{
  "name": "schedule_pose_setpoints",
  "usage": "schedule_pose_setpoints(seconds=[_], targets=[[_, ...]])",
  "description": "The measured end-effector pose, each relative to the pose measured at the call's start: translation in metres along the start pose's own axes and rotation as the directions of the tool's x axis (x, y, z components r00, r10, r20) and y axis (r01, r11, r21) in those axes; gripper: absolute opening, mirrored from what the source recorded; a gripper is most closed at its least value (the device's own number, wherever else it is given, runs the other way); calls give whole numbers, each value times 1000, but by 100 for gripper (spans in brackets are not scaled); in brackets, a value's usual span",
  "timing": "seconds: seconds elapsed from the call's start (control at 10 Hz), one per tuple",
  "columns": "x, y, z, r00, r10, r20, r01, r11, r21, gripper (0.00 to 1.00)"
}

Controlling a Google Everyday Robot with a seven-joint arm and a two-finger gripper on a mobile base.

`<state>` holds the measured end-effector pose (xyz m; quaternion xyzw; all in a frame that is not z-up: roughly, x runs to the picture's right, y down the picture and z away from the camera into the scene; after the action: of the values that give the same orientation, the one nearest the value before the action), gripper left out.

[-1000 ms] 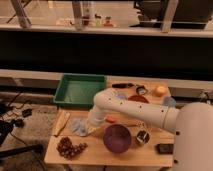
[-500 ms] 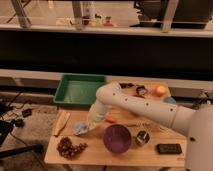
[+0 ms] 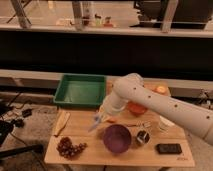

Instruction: Wipe purple bowl with towel

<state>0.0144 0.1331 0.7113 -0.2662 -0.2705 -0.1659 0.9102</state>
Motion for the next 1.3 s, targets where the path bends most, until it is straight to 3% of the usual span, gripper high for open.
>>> schedule_pose_setpoints(seconds=[0.3, 0.6, 1.0, 1.3], targets=[[29, 36, -29, 998, 40, -54, -39, 999, 16, 14], [16, 70, -39, 997, 45, -70, -46, 999, -1, 14], [-19, 102, -20, 999, 19, -28, -22, 995, -93, 14], [-23, 106, -6, 1000, 5, -22, -8, 989, -148, 14]])
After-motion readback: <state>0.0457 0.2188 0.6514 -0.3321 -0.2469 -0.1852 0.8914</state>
